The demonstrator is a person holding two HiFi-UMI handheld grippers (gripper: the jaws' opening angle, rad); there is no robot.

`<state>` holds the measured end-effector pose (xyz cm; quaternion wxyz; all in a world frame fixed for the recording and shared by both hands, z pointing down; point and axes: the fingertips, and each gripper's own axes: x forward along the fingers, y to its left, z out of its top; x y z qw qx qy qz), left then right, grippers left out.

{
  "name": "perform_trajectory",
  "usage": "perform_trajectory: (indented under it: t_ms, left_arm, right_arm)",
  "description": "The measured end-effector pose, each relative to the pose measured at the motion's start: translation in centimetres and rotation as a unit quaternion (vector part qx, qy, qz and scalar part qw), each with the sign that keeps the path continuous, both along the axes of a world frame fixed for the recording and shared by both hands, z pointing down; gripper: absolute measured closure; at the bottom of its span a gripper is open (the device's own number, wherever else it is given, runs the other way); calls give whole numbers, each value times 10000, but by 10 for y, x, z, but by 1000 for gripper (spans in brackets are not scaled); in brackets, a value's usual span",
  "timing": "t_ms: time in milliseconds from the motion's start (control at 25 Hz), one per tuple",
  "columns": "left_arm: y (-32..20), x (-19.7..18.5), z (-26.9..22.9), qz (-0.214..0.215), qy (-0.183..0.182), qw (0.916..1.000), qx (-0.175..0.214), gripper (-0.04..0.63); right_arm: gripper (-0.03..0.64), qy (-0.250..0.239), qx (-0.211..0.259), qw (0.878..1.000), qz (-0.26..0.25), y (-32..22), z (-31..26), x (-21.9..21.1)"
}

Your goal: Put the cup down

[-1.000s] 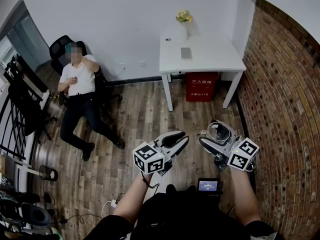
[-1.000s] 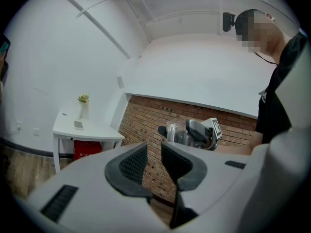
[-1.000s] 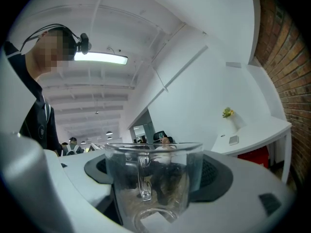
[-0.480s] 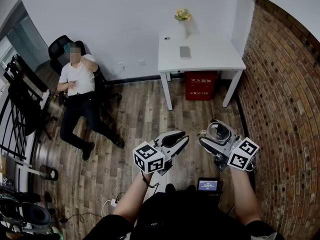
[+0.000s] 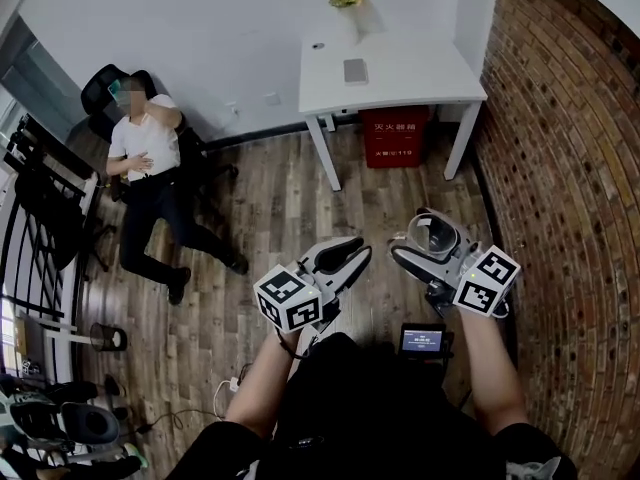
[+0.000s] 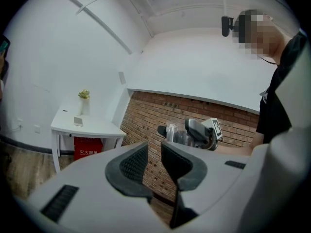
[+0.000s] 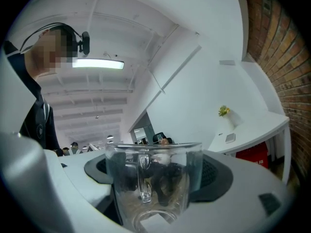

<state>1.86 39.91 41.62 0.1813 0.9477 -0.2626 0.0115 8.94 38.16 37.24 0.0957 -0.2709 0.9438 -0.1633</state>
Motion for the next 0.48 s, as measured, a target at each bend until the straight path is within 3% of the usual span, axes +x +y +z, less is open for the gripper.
perform_trajectory:
  t_ms: [200,480]
  left_arm:
    - [-10,7,17,-40,-101,9999,-134,512]
    - [-64,4,30,-12,-2,9998,-177,512]
  right_arm:
    - [186,-114,-219,9997,-37,-14,19,10]
    - [186,-54,-337,9994,57,-65,33,10]
